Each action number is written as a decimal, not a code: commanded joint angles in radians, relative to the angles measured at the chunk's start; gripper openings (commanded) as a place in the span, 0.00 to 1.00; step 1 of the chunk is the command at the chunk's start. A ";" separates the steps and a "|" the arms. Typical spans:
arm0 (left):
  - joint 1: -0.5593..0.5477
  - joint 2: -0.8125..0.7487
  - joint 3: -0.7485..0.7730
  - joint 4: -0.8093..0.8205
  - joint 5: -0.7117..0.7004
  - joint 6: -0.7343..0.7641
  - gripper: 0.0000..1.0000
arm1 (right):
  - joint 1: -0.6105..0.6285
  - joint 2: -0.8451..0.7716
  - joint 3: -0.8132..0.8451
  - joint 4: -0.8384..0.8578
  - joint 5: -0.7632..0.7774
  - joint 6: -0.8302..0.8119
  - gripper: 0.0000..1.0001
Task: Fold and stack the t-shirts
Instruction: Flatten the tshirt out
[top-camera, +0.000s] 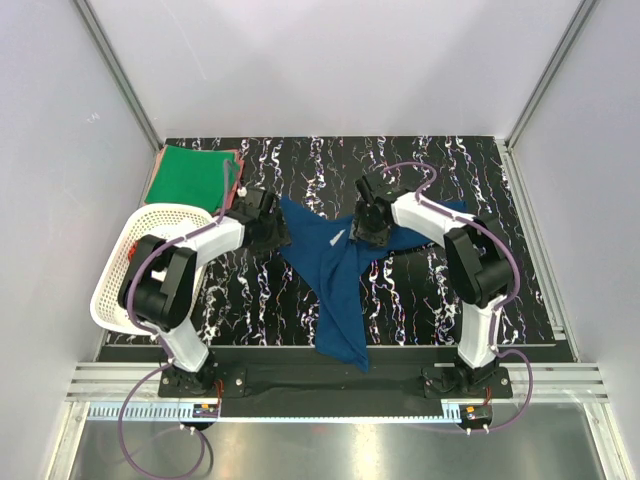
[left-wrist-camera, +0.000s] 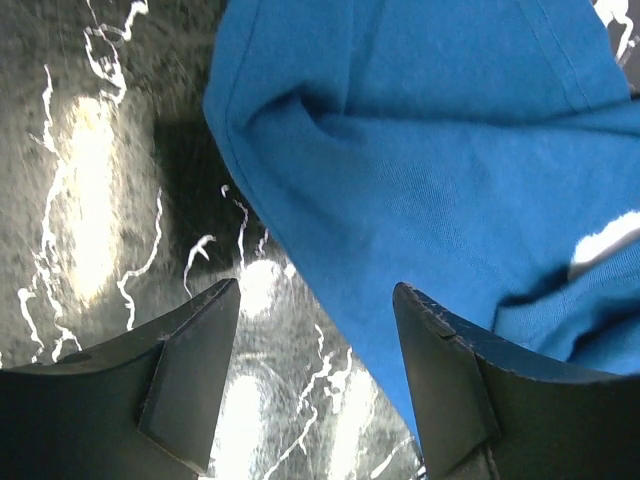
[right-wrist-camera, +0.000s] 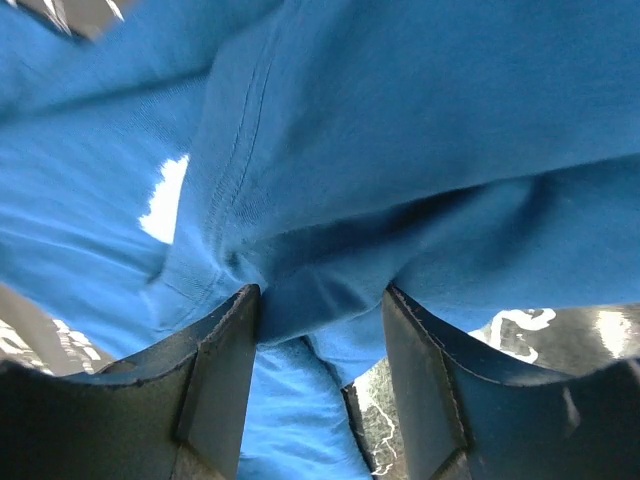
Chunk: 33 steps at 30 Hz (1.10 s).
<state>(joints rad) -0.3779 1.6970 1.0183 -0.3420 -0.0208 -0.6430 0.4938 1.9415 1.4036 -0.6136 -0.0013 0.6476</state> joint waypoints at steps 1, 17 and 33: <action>0.016 0.019 0.055 0.018 -0.056 0.008 0.67 | 0.040 0.019 0.017 -0.012 0.041 -0.032 0.59; 0.028 -0.203 -0.040 0.008 -0.034 -0.024 0.00 | 0.051 -0.271 -0.150 -0.054 0.176 -0.209 0.21; 0.062 -0.209 0.031 -0.003 0.015 0.032 0.63 | 0.006 -0.209 -0.001 0.070 -0.043 -0.286 0.12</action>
<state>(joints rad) -0.3164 1.4467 1.0634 -0.4305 -0.0555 -0.6369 0.4980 1.7905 1.4528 -0.5838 0.0116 0.3656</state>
